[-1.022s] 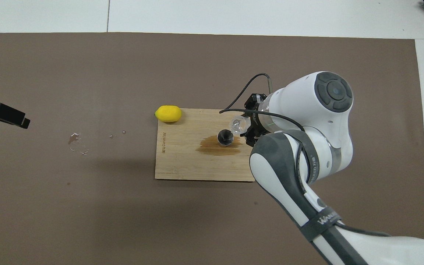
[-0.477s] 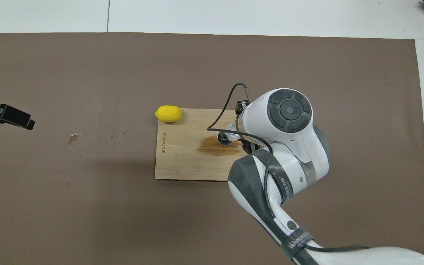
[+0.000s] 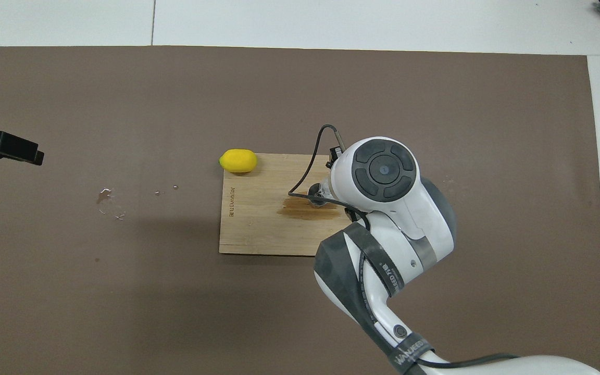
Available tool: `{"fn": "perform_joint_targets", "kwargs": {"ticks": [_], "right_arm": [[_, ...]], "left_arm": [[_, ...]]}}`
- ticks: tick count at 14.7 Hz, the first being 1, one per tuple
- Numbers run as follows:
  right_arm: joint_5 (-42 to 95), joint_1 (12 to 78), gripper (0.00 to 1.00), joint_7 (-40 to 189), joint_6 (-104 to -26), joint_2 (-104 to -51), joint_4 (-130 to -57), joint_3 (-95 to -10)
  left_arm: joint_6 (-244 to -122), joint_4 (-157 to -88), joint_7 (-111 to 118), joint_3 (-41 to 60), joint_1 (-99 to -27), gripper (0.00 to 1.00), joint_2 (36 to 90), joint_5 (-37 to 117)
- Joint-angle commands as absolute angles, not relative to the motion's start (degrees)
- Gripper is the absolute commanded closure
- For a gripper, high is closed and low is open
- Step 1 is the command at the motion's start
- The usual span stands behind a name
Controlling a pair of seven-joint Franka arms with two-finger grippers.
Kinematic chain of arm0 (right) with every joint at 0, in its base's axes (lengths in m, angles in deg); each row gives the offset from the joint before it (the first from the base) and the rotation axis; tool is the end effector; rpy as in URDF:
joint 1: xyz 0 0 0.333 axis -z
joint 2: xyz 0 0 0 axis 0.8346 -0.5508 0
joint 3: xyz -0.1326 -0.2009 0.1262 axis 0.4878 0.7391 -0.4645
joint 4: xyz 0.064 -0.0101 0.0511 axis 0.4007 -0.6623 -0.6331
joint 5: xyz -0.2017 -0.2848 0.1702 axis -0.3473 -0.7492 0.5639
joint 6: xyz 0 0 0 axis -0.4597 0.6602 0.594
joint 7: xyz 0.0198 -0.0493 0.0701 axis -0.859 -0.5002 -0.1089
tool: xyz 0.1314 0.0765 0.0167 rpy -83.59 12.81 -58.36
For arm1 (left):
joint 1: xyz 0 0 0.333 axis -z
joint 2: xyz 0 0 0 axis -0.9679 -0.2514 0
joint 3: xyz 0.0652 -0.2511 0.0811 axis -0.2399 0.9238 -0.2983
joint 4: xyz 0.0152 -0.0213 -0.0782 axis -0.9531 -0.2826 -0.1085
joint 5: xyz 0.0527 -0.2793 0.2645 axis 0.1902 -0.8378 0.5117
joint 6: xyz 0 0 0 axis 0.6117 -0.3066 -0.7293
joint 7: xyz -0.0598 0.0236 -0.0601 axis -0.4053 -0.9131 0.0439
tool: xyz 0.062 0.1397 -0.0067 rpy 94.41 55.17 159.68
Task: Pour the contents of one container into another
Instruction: 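Tilt the glass cup with the right gripper above the metal cup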
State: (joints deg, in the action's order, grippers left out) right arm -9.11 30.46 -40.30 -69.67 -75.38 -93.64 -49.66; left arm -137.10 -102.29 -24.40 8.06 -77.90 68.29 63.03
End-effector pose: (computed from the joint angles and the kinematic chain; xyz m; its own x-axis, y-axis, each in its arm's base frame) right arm 0.5405 0.3039 0.3395 0.2733 -0.9613 0.0339 -0.9554 -0.2754 -0.1070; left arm 0.5721 0.0036 0.5056 0.9808 -0.1947 -0.0040 -0.1944 -0.9799 0.0440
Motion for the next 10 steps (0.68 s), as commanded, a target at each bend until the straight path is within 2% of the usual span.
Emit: {"fn": "perform_joint_targets", "kwargs": {"ticks": [1, 10], "right_arm": [[-11.0, 30.5, 1.00, -41.6, -68.6, -75.5, -92.7, -49.8], [-9.7, 30.7, 1.00, -41.2, -65.1, -75.0, -90.4, -49.8]], "left_arm": [[-135.1, -102.5, -21.2, 8.0, -77.3, 0.00, 69.8, 64.3], [-128.8, -104.7, -20.2, 8.5, -76.2, 0.00, 74.4, 64.4]]}}
